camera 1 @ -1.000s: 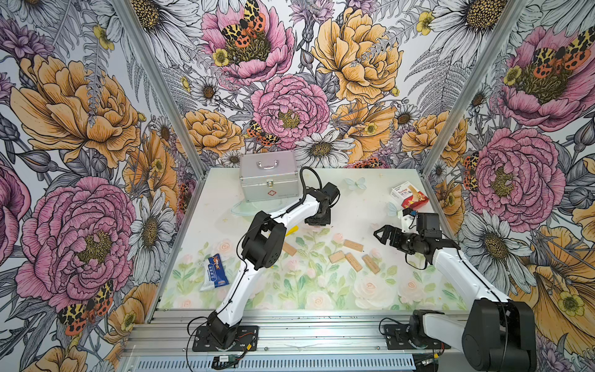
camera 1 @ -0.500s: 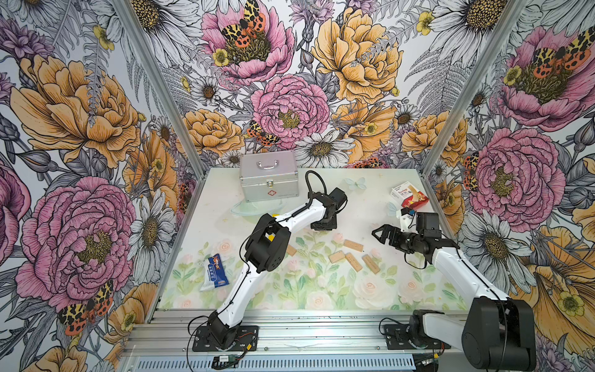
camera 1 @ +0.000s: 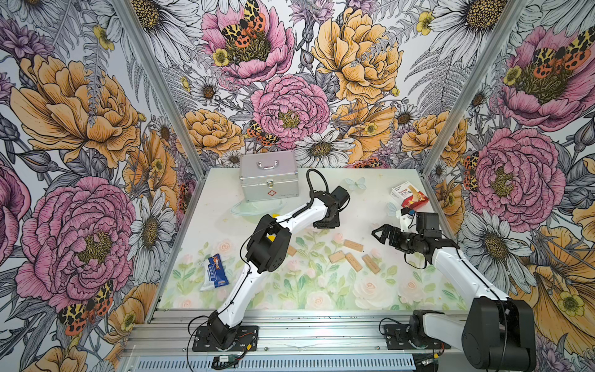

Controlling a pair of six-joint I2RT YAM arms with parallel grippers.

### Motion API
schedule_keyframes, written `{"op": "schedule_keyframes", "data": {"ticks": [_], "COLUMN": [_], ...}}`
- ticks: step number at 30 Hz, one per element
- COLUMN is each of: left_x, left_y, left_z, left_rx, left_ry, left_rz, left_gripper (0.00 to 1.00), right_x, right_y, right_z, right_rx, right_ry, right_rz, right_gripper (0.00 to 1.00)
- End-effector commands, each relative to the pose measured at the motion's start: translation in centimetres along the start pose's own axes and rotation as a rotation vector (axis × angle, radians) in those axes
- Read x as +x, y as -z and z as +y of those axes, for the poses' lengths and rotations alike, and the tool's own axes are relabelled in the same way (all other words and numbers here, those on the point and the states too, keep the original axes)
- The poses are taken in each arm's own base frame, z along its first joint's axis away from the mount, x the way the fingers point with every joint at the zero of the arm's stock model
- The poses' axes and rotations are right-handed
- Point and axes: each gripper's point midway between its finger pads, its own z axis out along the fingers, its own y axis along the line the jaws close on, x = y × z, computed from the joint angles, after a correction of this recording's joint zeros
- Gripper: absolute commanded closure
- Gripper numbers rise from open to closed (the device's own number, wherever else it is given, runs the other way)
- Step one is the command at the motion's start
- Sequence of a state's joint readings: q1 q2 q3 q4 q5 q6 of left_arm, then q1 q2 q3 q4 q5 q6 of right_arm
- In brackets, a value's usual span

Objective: Assemble the letter k with building blocks
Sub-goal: Place the building block at the center of the board.

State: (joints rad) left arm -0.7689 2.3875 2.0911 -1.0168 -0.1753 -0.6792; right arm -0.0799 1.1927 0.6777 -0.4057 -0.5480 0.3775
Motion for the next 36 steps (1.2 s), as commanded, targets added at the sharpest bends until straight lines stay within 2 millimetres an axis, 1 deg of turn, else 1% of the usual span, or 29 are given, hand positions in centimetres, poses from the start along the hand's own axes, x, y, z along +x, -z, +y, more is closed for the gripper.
{"op": "schedule_keyframes", "data": {"ticks": [1,5,18,25,36], "left_x": [0.2,0.6,2.2,3.1,2.7], "left_y": [-0.8,-0.9,-1.8,-2.0,-2.1], "left_z": [-0.8,-1.0,-0.7,0.2,2.2], "left_rx": [0.005,0.011,-0.009,-0.042,-0.077], "left_ry": [0.004,0.002,-0.002,0.003,0.017], "left_rz": [0.004,0.017,0.054,0.063,0.065], "left_gripper": [1.00,1.00,1.00,1.00,1.00], "right_x": [-0.7,-0.7,-0.6,-0.6,-0.6], "right_y": [0.0,0.0,0.0,-0.1,-0.2], "right_z": [0.4,0.3,0.3,0.3,0.3], "right_rx": [-0.022,-0.021,-0.022,-0.023,-0.023], "right_ry": [0.010,0.011,0.009,0.008,0.007], "right_rz": [-0.024,-0.023,-0.024,-0.019,-0.018], "right_gripper": [0.01,0.01,0.01,0.01,0.01]}}
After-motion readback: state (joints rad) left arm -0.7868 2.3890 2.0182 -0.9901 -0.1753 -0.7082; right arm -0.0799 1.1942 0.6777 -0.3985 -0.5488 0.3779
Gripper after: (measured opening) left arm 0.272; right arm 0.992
